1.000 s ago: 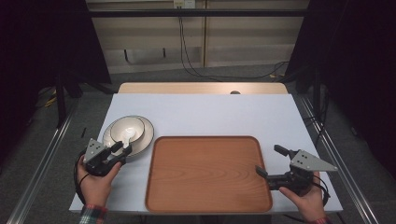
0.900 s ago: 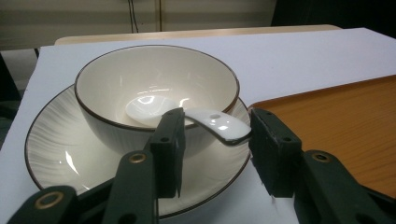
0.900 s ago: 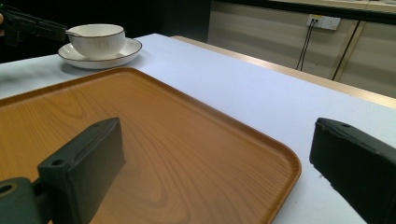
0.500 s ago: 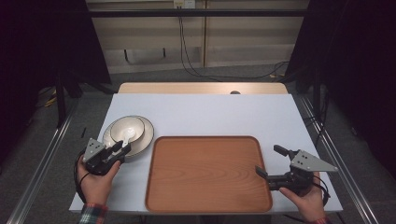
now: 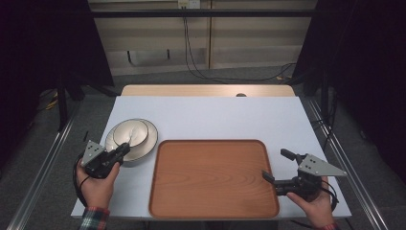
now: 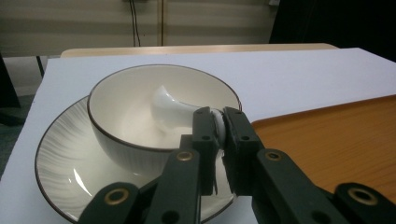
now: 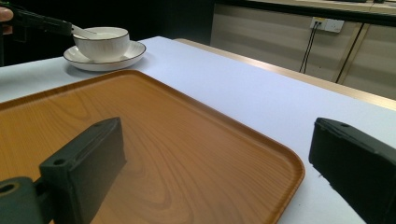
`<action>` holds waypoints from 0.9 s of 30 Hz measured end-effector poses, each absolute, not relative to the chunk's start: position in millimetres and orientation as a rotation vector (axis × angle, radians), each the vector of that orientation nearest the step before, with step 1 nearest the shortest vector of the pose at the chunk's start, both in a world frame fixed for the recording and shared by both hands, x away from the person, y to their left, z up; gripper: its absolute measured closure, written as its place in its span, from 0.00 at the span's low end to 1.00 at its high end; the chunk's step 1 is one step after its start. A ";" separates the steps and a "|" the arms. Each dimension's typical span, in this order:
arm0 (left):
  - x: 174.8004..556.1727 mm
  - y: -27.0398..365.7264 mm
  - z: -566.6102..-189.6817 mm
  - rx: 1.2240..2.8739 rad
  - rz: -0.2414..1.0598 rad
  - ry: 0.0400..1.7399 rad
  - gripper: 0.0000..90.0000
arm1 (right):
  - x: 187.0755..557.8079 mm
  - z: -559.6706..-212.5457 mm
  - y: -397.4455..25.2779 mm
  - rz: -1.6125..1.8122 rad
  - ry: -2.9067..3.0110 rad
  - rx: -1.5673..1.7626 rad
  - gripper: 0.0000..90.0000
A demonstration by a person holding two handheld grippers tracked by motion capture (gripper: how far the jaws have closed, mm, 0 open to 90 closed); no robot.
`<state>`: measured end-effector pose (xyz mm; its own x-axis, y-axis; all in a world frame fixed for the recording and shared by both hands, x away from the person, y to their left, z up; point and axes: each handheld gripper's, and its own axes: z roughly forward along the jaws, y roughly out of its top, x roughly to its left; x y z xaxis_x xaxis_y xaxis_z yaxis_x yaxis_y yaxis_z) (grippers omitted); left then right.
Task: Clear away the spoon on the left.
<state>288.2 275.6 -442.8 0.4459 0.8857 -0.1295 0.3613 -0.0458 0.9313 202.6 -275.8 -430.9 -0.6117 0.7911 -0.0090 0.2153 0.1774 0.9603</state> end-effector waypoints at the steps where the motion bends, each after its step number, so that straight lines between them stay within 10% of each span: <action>1: 288.6 276.1 -441.2 1.618 0.612 1.106 0.94 | 202.5 -430.8 -275.7 1.452 1.936 0.946 0.03; 27: 313.8 273.3 -414.8 1.555 0.581 1.080 0.95 | 201.8 -430.5 -276.7 1.472 1.932 0.934 0.02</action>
<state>313.8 273.3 -414.8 0.4640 0.8677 -0.1785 0.3294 0.0181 0.9440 201.8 -276.7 -430.5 -0.6186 0.7857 -0.0044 0.2042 0.1661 0.9647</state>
